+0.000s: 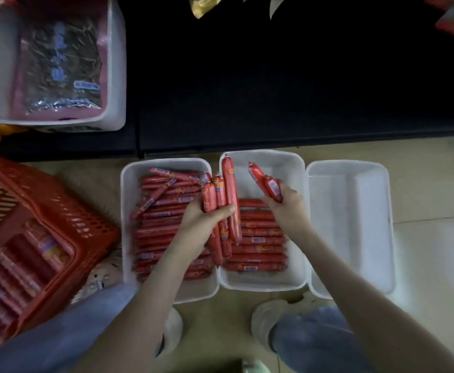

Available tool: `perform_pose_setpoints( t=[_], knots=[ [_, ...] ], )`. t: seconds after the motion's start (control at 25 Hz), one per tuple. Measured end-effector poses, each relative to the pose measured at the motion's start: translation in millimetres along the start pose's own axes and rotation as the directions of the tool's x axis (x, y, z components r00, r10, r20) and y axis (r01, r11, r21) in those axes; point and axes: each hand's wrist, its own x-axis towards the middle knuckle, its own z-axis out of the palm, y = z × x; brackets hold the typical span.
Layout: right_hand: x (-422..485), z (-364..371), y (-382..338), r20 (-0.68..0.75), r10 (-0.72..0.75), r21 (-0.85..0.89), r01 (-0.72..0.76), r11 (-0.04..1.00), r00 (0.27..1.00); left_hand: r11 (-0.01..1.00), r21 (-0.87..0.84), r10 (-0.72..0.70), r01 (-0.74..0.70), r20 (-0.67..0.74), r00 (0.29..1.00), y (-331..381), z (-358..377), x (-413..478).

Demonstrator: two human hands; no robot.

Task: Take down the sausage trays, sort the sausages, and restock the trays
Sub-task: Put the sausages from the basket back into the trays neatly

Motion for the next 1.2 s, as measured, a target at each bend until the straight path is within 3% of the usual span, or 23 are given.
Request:
perform_pose_setpoints(
  t=[0.16,0.32,0.48,0.6,0.8,1.08,1.2],
  knots=[
    [53,21,15,0.125,-0.132,-0.382,0.171,0.908,0.983,0.996,-0.09,-0.038,0.029,-0.109,0.993,-11,-23,14],
    [69,51,26,0.427,-0.005,-0.657,0.314,0.685,0.904,0.991,-0.124,-0.057,0.043,-0.11,0.992,-14,-34,24],
    [64,53,48,0.528,-0.025,-0.613,0.401,0.681,0.849,0.985,-0.169,-0.067,0.047,-0.115,0.991,-15,-34,32],
    [62,45,56,0.584,-0.075,-0.622,0.505,0.599,0.808,0.983,-0.173,-0.072,0.053,-0.109,0.991,-18,-31,37],
    [69,51,34,0.521,-0.043,-0.631,0.418,0.654,0.853,0.975,-0.214,-0.076,0.054,-0.095,0.993,-22,-26,36],
    [64,58,68,0.574,-0.209,-0.682,0.603,0.413,0.792,0.96,-0.275,-0.095,0.058,-0.122,0.988,-24,-28,39],
    [88,65,70,0.485,-0.227,-0.695,0.53,0.487,0.844,0.957,-0.282,-0.106,0.067,-0.126,0.986,-24,-29,44]
  ],
)
